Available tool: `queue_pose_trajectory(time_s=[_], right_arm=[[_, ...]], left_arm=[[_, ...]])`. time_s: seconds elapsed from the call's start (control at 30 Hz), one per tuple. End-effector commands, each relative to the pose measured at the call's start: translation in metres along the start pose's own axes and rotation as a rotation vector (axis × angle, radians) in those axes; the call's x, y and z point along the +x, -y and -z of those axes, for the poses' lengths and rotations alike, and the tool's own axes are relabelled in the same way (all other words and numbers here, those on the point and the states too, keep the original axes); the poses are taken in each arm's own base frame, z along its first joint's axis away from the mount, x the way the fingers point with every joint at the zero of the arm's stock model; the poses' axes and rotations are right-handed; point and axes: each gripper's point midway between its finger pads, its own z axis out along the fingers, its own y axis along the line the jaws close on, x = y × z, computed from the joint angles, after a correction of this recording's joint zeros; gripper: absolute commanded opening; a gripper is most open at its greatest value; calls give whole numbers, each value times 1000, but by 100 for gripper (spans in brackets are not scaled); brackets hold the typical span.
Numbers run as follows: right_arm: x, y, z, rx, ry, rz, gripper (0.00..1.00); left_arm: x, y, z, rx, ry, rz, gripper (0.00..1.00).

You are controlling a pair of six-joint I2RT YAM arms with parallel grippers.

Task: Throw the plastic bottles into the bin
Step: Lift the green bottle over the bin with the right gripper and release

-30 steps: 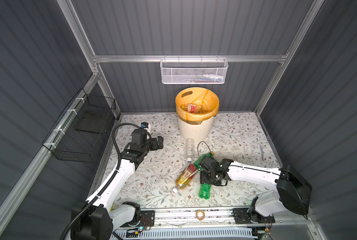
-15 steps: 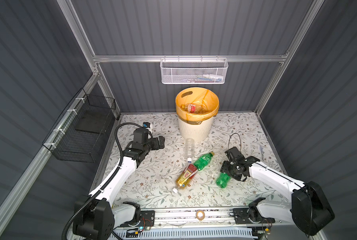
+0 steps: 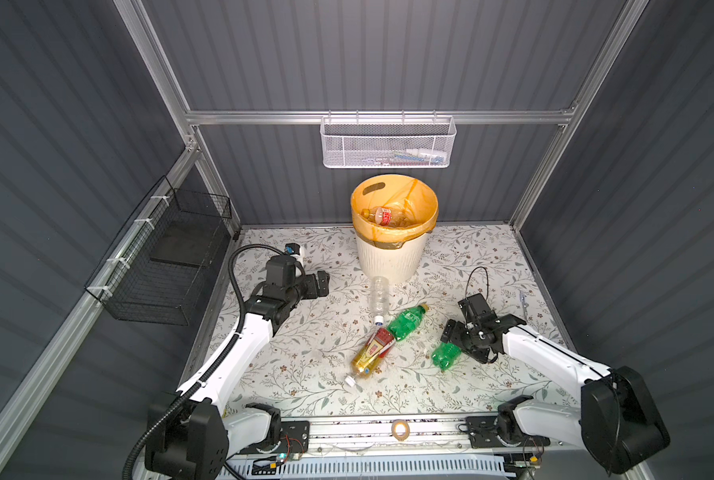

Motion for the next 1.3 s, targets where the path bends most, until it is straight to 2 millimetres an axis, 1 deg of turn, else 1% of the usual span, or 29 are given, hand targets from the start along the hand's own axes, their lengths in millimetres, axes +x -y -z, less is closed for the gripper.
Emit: queue_pose_trajectory(time_s=[0.0, 0.1, 0.2, 0.33, 0.4, 0.57, 0.67, 0.73, 0.8, 0.9, 1.0, 1.13, 1.2, 1.27], right_arm=[[9, -4, 4, -21, -4, -42, 94], [15, -6, 3, -23, 2, -61, 94], [18, -3, -3, -24, 8, -105, 92], [18, 0, -8, -24, 19, -143, 82], [16, -1, -6, -24, 30, -145, 77], [5, -4, 3, -28, 75, -120, 64], [-2, -8, 9, -33, 104, -96, 60], [-12, -14, 23, -66, 152, -73, 60], [-24, -23, 38, -102, 204, -30, 61], [-45, -40, 70, -177, 303, 72, 62], [-65, -49, 111, -229, 439, 144, 62], [-90, -56, 179, -280, 680, 235, 62], [-99, -57, 210, -306, 809, 264, 63], [-105, -58, 247, -362, 953, 278, 64]], left_arm=[[-1, 2, 8, 4, 8, -8, 100], [1, 1, 6, 4, 6, -4, 100], [5, 2, 3, 16, 0, 6, 99], [6, 2, 4, 13, -3, 1, 100], [5, 1, 5, 7, -1, -6, 100], [7, 1, 4, 10, -4, -1, 100], [10, 2, 2, 20, -14, 5, 99], [10, 4, 2, 31, -16, 1, 99], [10, 10, 2, 65, -22, -11, 99], [11, 18, 3, 111, -26, -31, 99], [13, 24, 5, 143, -27, -45, 98], [23, 30, 6, 158, -37, -81, 97], [29, 37, 9, 177, -39, -106, 97], [33, 49, 13, 193, -25, -153, 97]])
